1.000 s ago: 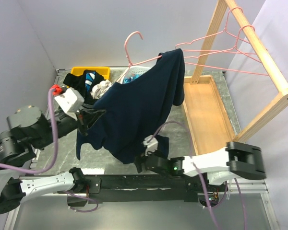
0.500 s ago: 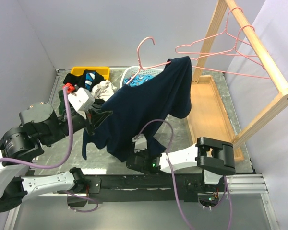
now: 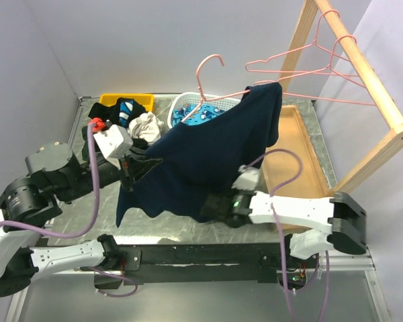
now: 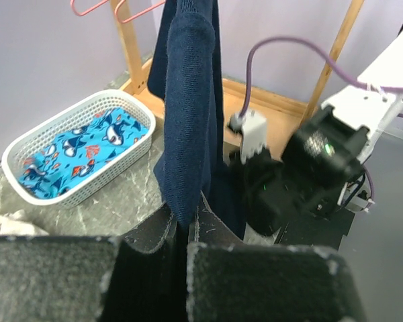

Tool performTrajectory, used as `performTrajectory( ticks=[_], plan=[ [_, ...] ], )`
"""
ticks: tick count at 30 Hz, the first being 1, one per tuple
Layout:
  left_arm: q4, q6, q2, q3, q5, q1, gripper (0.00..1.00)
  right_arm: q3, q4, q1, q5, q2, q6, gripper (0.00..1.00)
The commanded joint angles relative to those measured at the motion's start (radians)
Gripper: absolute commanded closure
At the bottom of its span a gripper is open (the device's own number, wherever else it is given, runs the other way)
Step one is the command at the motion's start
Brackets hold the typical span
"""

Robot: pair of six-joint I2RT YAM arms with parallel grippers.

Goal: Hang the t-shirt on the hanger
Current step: Place the hanger at the clothesline.

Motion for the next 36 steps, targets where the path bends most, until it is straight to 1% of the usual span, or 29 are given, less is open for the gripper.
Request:
performTrajectory(
  ticks=[1,4,9,12,13,15,16,19,20,22,23,29,33,35,36],
  plan=[
    [0.140,-0.009,0.035,0.029,0.045,-0.001,0.99,0.026,-0.240,-0.113,0.132,-0.103,0.136,1.00],
    [0.152,-0.015,0.061,0.038,0.051,-0.001,0.99,0.038,-0.305,-0.220,0.152,-0.143,0.163,1.00],
    [0.187,-0.023,0.122,0.033,0.080,-0.001,0.99,0.065,-0.268,-0.386,0.173,-0.217,0.065,1.00],
    [0.221,-0.023,0.153,0.043,0.108,-0.001,0.99,0.098,-0.279,-0.431,0.212,-0.245,0.048,1.00],
    [0.233,-0.021,0.160,0.047,0.111,-0.001,0.99,0.114,-0.279,-0.464,0.219,-0.248,0.040,1.00],
    [0.241,-0.016,0.192,0.069,0.125,-0.001,0.99,0.129,-0.260,-0.501,0.230,-0.254,-0.002,1.00],
    [0.245,-0.012,0.203,0.075,0.129,-0.001,0.99,0.137,-0.248,-0.545,0.232,-0.254,-0.039,1.00],
    [0.279,-0.007,0.245,0.084,0.143,-0.001,0.99,0.138,-0.207,-0.610,0.229,-0.249,-0.088,1.00],
    [0.305,-0.006,0.254,0.084,0.146,-0.001,0.99,0.137,-0.173,-0.651,0.226,-0.246,-0.101,1.00],
    [0.330,-0.004,0.286,0.083,0.155,-0.001,0.99,0.129,-0.132,-0.684,0.210,-0.234,-0.146,1.00],
    [0.340,-0.004,0.298,0.083,0.162,-0.001,0.99,0.128,-0.100,-0.713,0.206,-0.228,-0.156,1.00],
    [0.445,-0.003,0.383,0.087,0.198,0.001,0.99,0.120,0.002,-0.788,0.180,-0.193,-0.202,1.00],
    [0.471,0.010,0.467,0.139,0.235,0.009,0.99,0.103,0.057,-0.863,0.144,-0.185,-0.228,1.00],
    [0.460,0.011,0.496,0.170,0.263,0.018,0.99,0.080,0.073,-0.877,0.134,-0.193,-0.227,1.00],
    [0.460,0.043,0.519,0.196,0.275,0.022,0.99,0.071,0.079,-0.882,0.127,-0.205,-0.220,1.00]
  ],
)
